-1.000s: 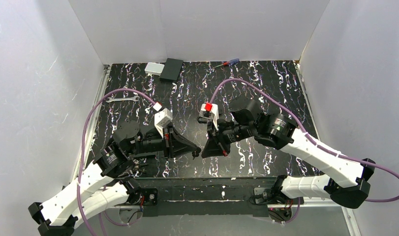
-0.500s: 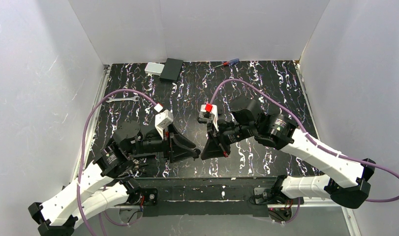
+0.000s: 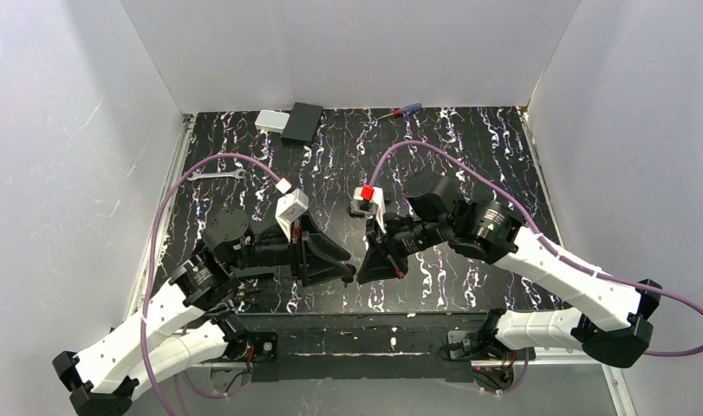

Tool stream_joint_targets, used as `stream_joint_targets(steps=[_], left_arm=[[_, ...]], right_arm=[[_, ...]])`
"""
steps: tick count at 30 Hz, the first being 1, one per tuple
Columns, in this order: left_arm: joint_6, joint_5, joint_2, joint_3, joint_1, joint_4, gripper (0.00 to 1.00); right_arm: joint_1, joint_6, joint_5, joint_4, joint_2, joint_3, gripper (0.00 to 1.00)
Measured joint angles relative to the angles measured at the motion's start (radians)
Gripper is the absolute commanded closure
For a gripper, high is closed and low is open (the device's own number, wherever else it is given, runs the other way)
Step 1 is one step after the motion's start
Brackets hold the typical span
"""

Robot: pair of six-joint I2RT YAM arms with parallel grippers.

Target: Unlock with the key

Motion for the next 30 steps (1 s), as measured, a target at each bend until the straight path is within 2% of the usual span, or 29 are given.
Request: stream_joint_targets(steps=[11, 14, 18, 28, 29, 30], left_arm=[[-0.018, 0.049, 0.042, 0.0, 0.0, 0.01, 0.72], [-0.017, 0.059, 0.059, -0.002, 0.0, 0.009, 0.87], [-0.015, 0.072, 0.063, -0.005, 0.0, 0.011, 1.0], [-0.019, 0.073, 0.047, -0.019, 0.0, 0.012, 1.0], [-0.019, 0.072, 0.045, -0.019, 0.0, 0.01, 1.0], [-0.019, 0.07, 0.043, -0.019, 0.0, 0.008, 1.0]], right_arm=[[0.0, -0.003, 0.006, -0.011, 0.006, 0.0, 0.99], [0.0, -0.003, 0.006, -0.011, 0.006, 0.0, 0.99], [0.0, -0.005, 0.008, -0.015, 0.008, 0.0, 0.99], [0.003, -0.03, 0.006, -0.014, 0.015, 0.0, 0.99], [0.004, -0.03, 0.009, -0.014, 0.015, 0.0, 0.9], [0.005, -0.03, 0.014, -0.013, 0.015, 0.0, 0.74]])
